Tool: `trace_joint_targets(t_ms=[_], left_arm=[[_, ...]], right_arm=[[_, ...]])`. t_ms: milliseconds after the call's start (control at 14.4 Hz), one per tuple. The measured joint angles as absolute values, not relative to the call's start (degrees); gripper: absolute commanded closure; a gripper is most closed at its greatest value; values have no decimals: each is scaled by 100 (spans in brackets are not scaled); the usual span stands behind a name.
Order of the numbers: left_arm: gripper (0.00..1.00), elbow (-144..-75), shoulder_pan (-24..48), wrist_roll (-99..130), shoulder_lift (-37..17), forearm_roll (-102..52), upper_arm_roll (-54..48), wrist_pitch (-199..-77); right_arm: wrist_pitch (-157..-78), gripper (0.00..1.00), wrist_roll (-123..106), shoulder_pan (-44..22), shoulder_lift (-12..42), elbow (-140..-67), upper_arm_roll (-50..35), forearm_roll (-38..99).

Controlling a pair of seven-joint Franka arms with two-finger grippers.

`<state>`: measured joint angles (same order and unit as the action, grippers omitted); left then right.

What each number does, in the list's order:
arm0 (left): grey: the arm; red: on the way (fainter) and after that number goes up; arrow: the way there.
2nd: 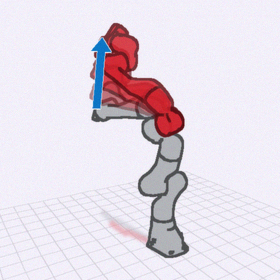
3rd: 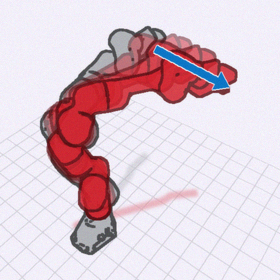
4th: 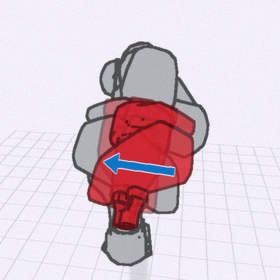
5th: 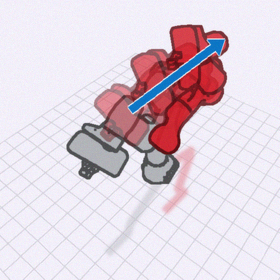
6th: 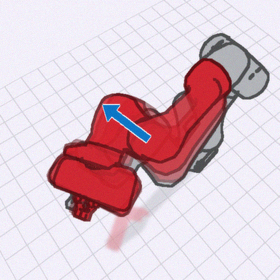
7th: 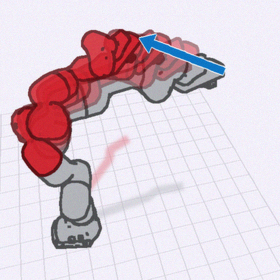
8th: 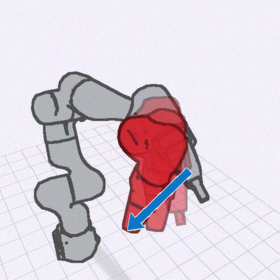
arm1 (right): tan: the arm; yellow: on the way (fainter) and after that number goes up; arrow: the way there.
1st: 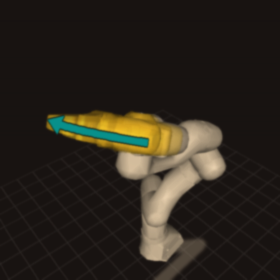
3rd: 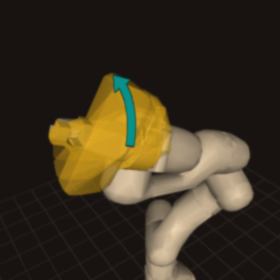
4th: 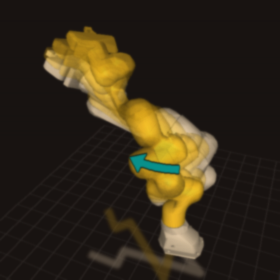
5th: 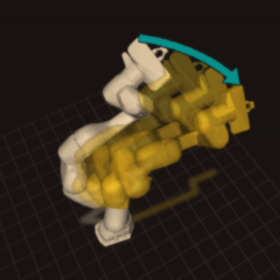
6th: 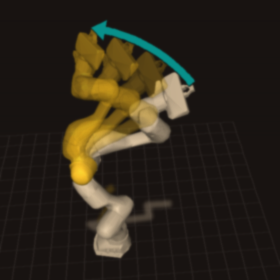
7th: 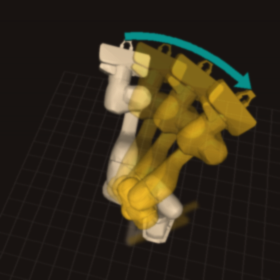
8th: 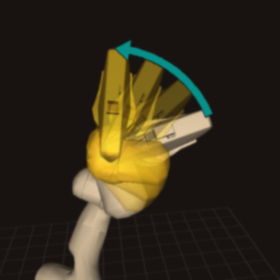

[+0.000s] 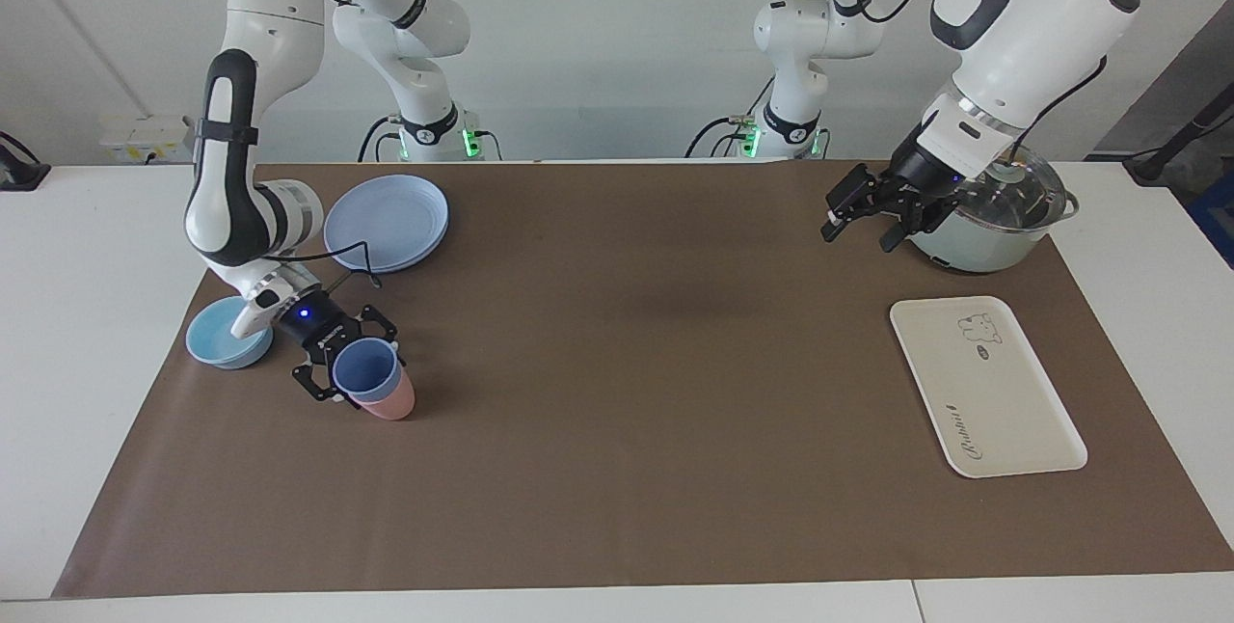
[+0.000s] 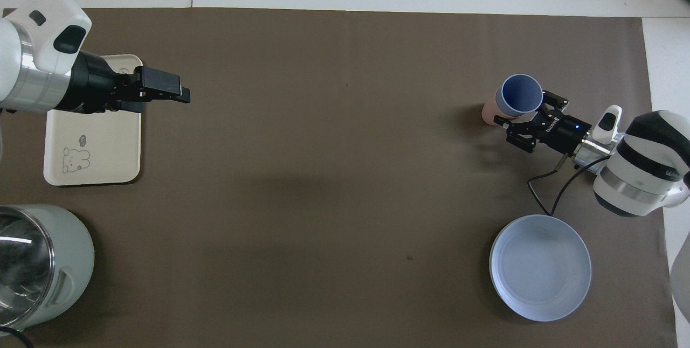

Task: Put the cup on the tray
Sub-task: 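Grasp the pink cup with the right gripper while the left gripper advances, then lift the nested cups with the right gripper while the left gripper approaches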

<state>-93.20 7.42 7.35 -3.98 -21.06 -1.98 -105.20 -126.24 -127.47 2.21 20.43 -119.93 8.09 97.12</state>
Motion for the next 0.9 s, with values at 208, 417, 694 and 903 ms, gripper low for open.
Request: trace_joint_targets(t_ms=[208, 417, 694, 903], left_arm=[[0, -9319, 760, 794, -449, -2170, -196, -10638], [0, -9319, 771, 858, -453, -2192, -194, -10662], [3, -9315, 943, 1284, -517, -2414, -204, -10853], [7, -9107, 1206, 1714, -730, -2512, -211, -10978]], right_arm=[[-12698, 100, -12861, 48, 2067, -11992, 807, 9991], [-12783, 100, -12861, -7, 2071, -11970, 808, 10007], [-13411, 100, -12268, -131, 1843, -11769, 806, 9472], [-13787, 100, -10485, -356, 1375, -11567, 803, 7922]])
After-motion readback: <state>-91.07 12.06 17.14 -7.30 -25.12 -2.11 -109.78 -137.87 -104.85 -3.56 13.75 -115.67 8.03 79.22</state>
